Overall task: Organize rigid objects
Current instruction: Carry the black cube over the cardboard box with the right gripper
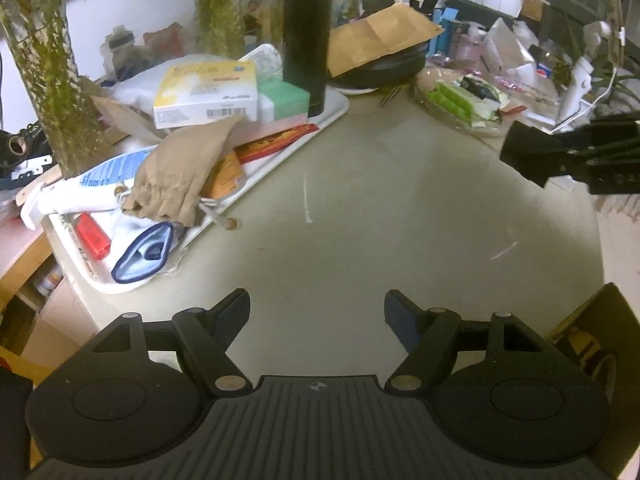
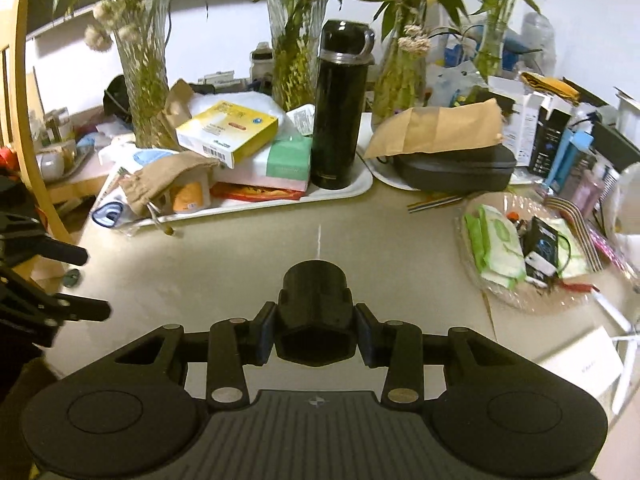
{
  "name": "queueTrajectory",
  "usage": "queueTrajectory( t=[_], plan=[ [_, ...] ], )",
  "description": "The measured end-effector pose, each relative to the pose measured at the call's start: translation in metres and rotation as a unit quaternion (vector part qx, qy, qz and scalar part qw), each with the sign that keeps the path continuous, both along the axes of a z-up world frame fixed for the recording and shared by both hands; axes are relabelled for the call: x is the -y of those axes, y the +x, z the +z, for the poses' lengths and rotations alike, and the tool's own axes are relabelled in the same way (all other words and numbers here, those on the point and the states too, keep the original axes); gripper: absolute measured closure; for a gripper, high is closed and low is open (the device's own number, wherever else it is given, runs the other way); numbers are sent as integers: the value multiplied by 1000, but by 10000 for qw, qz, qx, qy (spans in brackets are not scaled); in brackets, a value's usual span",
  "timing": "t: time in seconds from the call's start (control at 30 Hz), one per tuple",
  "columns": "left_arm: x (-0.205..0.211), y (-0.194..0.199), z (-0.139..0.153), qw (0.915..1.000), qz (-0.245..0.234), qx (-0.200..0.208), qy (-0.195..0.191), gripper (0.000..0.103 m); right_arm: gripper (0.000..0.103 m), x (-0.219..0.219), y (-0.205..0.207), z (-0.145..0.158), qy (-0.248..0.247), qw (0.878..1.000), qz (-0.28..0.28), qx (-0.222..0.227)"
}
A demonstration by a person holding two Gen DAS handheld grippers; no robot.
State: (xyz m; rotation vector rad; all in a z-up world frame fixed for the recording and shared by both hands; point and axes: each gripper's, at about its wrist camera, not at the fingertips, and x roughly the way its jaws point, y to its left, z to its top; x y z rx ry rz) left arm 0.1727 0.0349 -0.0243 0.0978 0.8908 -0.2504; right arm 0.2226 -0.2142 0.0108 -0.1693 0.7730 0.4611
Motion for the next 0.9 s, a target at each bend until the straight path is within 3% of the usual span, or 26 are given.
queueTrajectory(
  t=[0.37, 0.9],
  plan=[
    [-3, -7, 11, 9990, -24, 311, -335, 29, 59, 27, -64, 26, 463, 9985, -282, -17],
    [-5, -32, 28, 9971, 110, 612, -439, 29, 59, 66, -117, 16, 628, 9949, -786, -60]
  ],
)
